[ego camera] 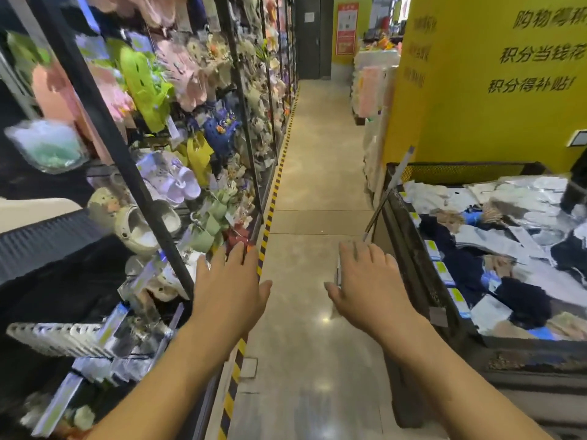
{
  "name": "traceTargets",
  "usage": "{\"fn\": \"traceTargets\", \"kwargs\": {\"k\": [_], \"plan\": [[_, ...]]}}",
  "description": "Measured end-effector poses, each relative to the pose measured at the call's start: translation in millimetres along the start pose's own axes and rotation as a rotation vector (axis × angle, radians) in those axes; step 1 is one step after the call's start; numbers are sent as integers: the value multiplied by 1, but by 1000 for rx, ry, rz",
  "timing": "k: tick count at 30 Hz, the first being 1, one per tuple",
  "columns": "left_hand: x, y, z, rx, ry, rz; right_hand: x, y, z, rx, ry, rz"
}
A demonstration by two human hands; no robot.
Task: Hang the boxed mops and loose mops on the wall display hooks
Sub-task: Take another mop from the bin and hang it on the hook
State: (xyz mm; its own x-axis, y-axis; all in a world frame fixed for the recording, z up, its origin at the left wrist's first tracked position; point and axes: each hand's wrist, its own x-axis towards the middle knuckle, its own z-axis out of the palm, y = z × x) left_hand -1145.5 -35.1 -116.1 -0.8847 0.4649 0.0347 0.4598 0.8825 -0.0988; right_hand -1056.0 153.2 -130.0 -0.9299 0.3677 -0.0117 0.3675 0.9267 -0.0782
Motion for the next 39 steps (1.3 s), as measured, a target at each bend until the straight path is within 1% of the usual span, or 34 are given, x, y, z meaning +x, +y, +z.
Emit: {"fn": "traceTargets", "kwargs": {"k": [4, 11, 17, 24, 31, 36, 39], "plan": [[55, 4, 5, -9, -12, 0, 58, 2, 4, -24, -40, -15], [172, -4, 29, -63, -12, 31, 170, 3, 16, -56, -44, 2], [292, -21, 48, -128, -24, 78, 267, -6, 25, -72, -84, 103], [422, -26, 43, -133, -24, 212, 374, -1, 12, -70, -96, 267], [513, 0, 49, -102, -54, 329, 441, 27, 19, 0, -91, 384], [565, 33, 55, -66, -66, 412, 477, 64, 30, 30, -100, 457], [599, 58, 60, -46, -80, 432, 505, 92, 39, 63, -97, 494]]}}
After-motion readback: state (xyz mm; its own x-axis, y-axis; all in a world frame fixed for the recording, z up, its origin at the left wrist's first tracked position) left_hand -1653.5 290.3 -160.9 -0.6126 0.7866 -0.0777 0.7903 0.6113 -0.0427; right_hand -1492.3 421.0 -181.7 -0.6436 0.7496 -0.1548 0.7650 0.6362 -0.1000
